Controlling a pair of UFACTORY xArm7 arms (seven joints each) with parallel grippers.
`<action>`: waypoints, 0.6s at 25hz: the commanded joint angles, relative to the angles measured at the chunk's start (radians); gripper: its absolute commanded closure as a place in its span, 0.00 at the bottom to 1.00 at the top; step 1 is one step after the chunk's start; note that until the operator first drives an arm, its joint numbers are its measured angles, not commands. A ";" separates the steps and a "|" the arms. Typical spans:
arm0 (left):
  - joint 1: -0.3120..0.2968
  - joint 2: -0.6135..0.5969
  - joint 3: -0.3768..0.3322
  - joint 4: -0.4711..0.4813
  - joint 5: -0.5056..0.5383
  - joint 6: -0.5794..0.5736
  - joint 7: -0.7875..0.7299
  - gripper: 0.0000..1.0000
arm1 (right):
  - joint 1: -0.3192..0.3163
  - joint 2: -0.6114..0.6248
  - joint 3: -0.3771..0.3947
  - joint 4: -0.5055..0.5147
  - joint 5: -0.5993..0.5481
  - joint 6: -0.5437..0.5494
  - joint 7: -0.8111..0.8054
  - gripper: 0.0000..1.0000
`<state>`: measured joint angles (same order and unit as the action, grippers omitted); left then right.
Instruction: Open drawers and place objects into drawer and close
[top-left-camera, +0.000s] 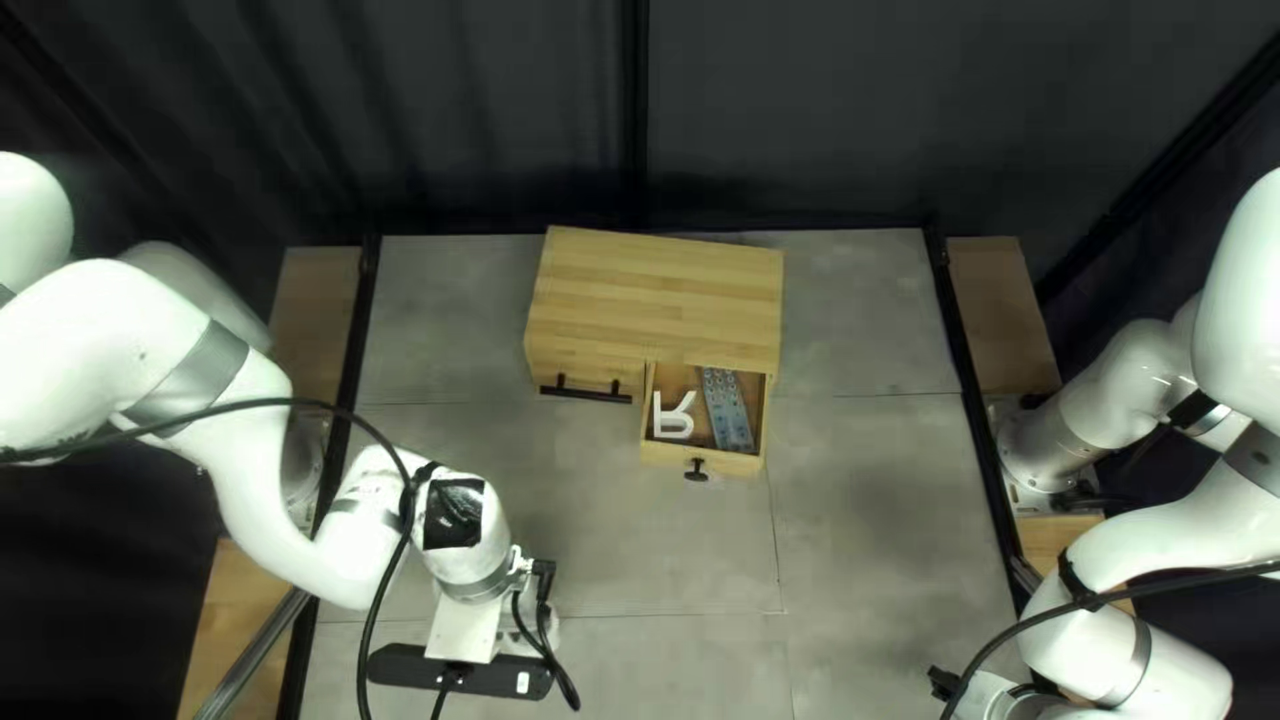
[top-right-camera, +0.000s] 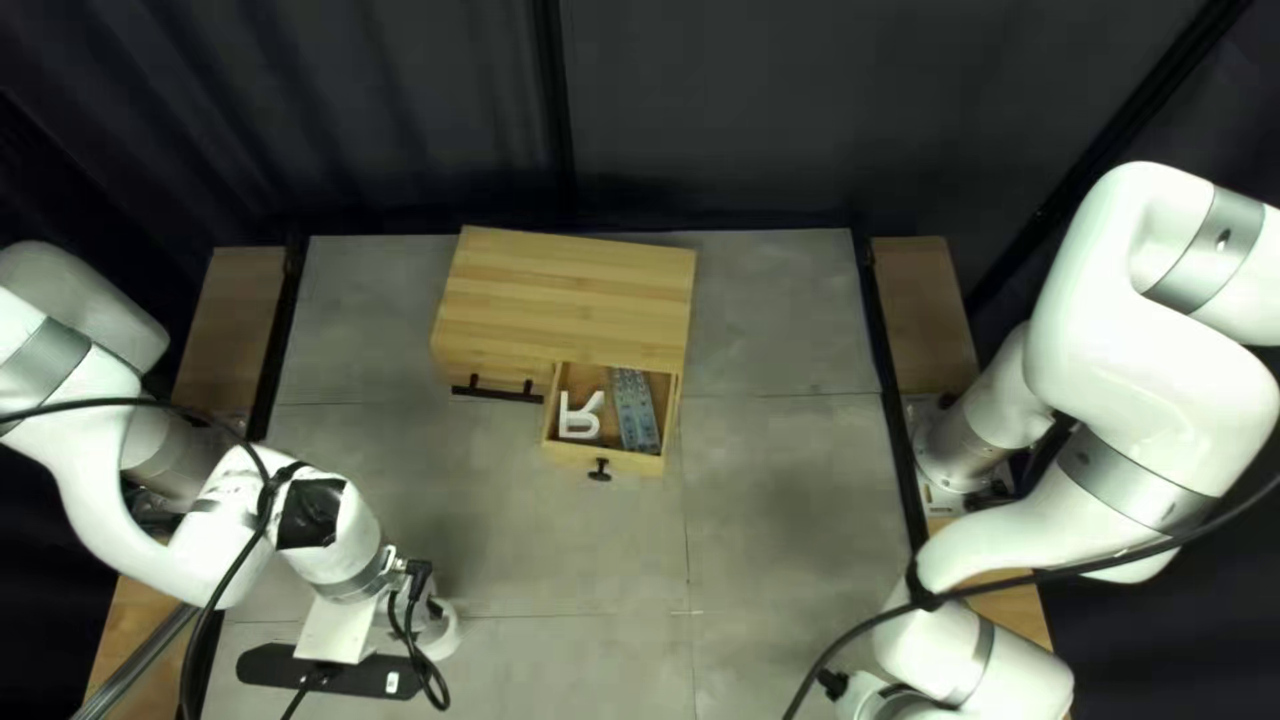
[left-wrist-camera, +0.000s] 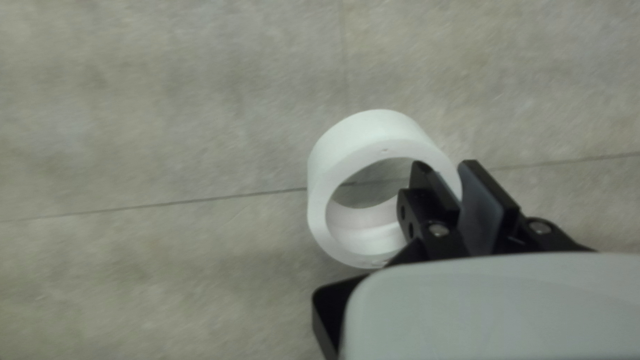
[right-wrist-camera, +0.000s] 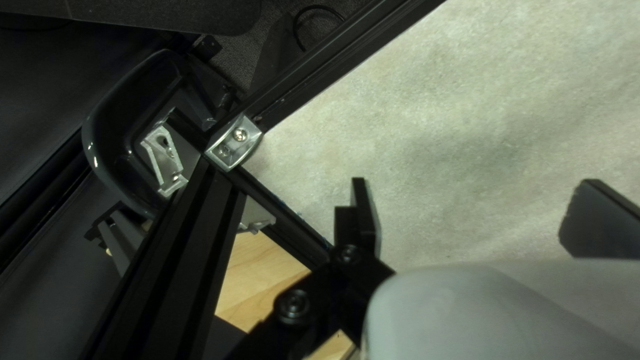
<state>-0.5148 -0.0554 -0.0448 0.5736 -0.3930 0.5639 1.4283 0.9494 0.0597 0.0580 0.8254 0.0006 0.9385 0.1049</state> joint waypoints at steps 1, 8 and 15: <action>-0.013 -0.013 -0.010 -0.039 -0.041 -0.025 -0.010 1.00 | 0.000 0.000 0.000 0.000 0.000 0.000 0.000 0.00; -0.016 -0.041 -0.019 -0.072 -0.045 -0.028 -0.059 0.98 | 0.000 0.000 0.000 0.000 0.000 0.000 0.000 0.00; -0.016 -0.059 -0.025 -0.089 -0.038 0.004 -0.115 0.00 | 0.000 0.000 0.000 0.000 0.000 0.000 0.000 0.00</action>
<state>-0.5313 -0.1063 -0.0678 0.4873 -0.4360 0.5577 1.3314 0.9494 0.0597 0.0580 0.8254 0.0006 0.9385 0.1049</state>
